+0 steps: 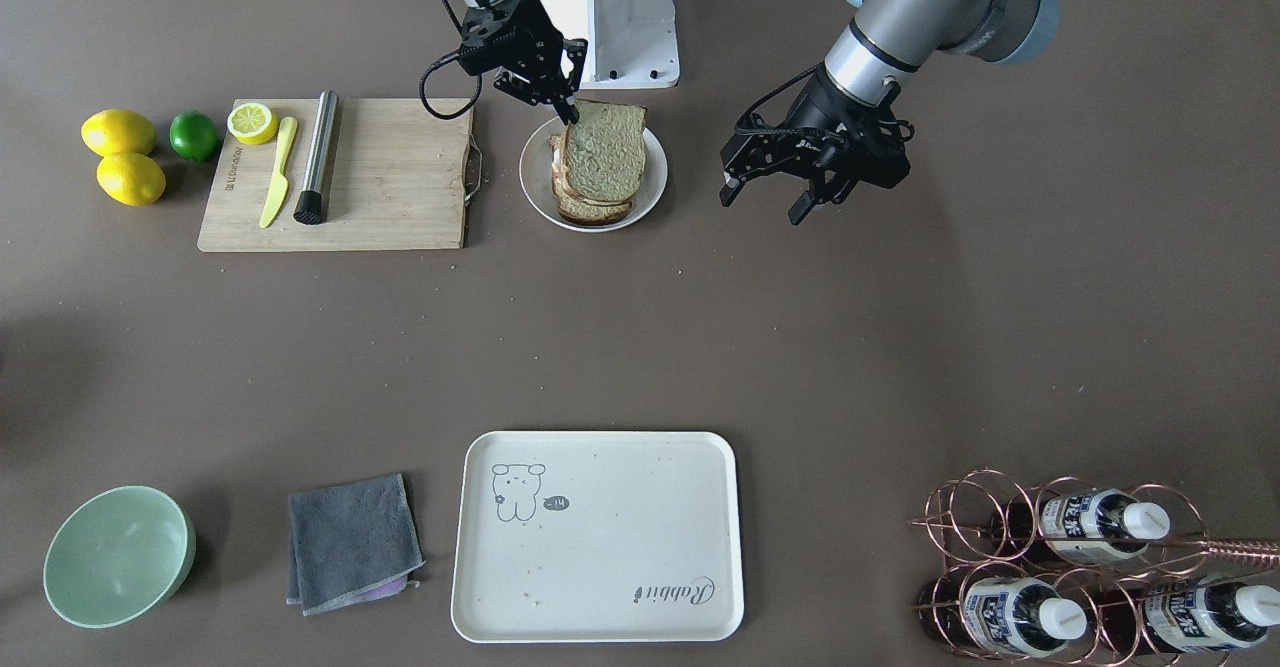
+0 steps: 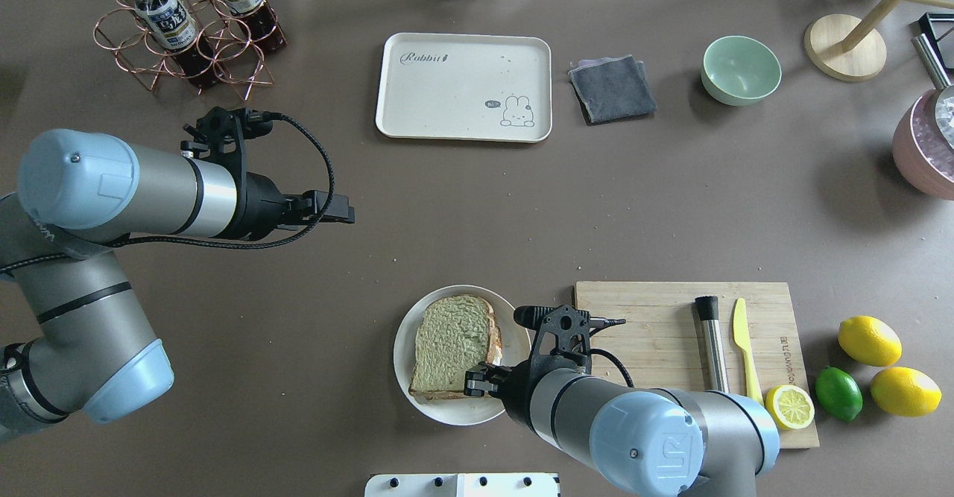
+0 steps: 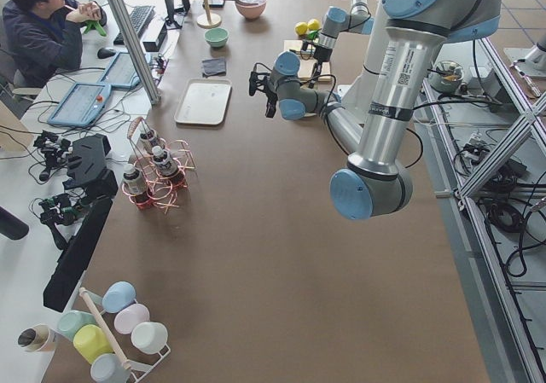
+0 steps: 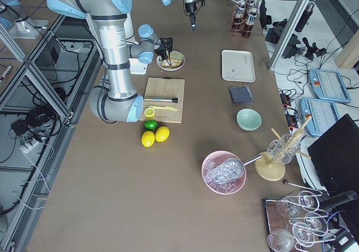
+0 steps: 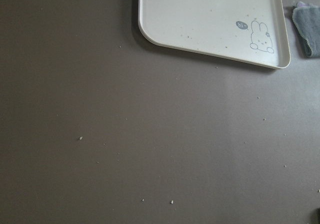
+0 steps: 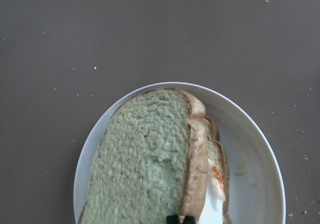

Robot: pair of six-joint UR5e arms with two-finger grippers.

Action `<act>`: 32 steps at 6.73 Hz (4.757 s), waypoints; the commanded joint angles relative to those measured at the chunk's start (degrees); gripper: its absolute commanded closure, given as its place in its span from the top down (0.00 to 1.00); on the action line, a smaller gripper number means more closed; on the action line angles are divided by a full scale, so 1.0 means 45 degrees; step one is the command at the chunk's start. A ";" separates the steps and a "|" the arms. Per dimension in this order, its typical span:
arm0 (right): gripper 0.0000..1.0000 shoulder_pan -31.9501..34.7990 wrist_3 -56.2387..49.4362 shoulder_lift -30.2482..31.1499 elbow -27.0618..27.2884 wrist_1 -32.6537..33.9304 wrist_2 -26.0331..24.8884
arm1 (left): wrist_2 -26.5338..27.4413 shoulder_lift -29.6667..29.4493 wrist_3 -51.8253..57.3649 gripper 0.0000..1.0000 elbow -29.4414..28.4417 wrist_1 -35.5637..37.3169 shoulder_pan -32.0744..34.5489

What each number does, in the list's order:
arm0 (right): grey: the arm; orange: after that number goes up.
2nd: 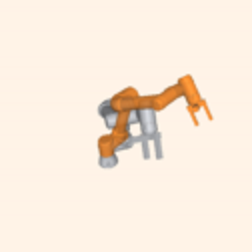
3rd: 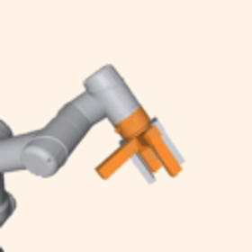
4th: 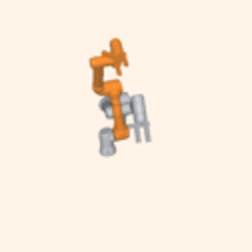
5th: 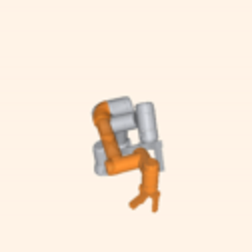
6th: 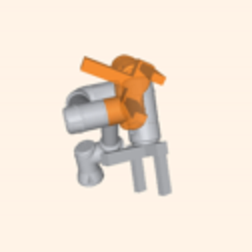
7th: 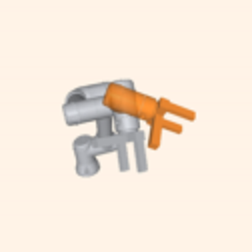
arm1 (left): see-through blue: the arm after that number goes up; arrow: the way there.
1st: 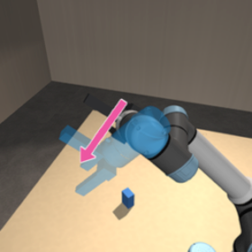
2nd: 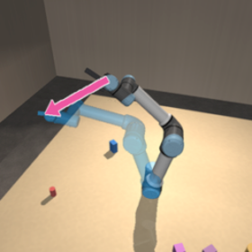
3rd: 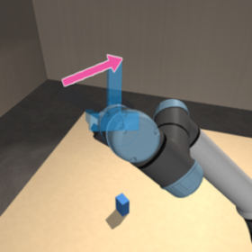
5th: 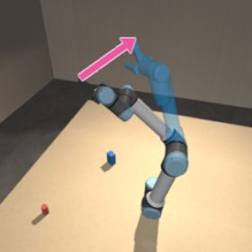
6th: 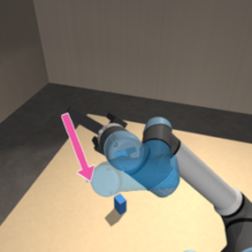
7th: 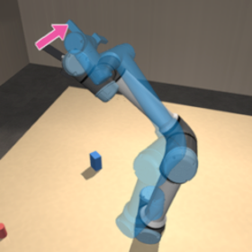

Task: Make sandwich and place on tray
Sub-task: 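Open the right gripper and withdraw it toward the ice bowl, then lower the left gripper and grasp the white plate rim, then carry the plate with the left gripper onto the cream tray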

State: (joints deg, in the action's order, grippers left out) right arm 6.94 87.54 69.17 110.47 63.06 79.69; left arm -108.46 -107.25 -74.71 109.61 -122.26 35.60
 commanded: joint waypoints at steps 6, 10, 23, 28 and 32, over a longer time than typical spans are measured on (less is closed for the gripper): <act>1.00 0.2021 -0.0021 0.0953 0.1052 0.1018 0.1788 | 0.0000 0.0026 0.0000 0.97 -0.0003 -0.0019 -0.0118; 1.00 0.7275 -0.5311 0.0995 0.1370 0.5019 0.5801 | 0.1326 0.0084 -0.1031 0.97 0.0017 -0.0020 -0.1755; 1.00 1.3048 -1.3263 0.4061 0.1350 0.5694 0.8892 | 0.3789 -0.0677 -0.2539 0.38 -0.1291 -0.0098 -0.5060; 1.00 1.3068 -1.3282 0.4274 0.0884 0.5714 0.8873 | 0.3556 -0.1200 -0.1137 0.00 -0.1719 -0.0040 -0.3464; 1.00 1.3185 -1.3166 0.4724 0.0667 0.5752 0.9608 | 0.0068 -0.4535 0.0230 0.00 -0.5578 -0.0117 0.0399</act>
State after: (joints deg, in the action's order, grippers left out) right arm 66.07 27.91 89.82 113.68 88.82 120.59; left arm -103.85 -123.17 -75.68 89.87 -122.74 32.43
